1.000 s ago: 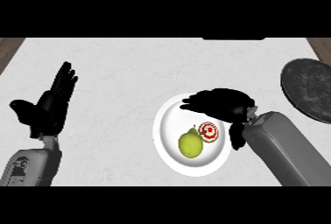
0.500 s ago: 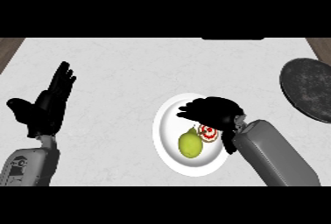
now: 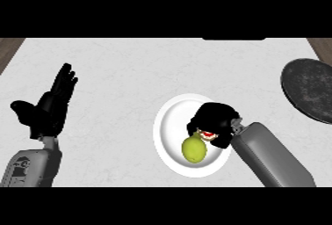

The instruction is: Pick the cupcake from the plate and place it in the pan

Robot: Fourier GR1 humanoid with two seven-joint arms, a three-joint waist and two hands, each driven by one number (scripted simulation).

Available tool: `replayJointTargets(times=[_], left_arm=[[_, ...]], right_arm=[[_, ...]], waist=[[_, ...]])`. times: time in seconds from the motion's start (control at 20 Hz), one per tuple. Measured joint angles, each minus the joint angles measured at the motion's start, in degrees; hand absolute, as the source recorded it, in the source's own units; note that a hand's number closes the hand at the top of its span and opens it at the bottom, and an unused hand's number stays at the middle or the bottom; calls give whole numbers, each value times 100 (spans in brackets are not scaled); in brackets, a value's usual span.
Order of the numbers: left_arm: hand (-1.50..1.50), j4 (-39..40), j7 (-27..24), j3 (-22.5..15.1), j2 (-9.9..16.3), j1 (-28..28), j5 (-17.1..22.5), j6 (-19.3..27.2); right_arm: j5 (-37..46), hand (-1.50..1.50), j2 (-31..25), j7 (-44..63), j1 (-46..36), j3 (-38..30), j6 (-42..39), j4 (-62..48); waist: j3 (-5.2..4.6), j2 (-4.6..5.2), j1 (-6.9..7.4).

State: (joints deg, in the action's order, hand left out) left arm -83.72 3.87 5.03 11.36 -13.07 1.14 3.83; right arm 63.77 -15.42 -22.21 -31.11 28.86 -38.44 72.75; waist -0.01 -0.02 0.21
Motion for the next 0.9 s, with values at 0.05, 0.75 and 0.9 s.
replayJointTargets(times=[0.05, 0.75, 0.9], left_arm=[[0, 9, 21, -14, -28, -36, -24, 22], [0, 115, -60, 217, 63, 3, 3, -26], [0, 108, -64, 197, 46, -13, -23, -1]], right_arm=[[46, 150, 43, -31, 18, 24, 55, 23], [103, 150, 846, 2553, -38, -2282, 669, -1011], [244, 150, 1149, 3880, -225, -2945, 1276, -1006]], waist=[[-1, -2, -2], [-8, -14, -227], [-8, -7, -200]])
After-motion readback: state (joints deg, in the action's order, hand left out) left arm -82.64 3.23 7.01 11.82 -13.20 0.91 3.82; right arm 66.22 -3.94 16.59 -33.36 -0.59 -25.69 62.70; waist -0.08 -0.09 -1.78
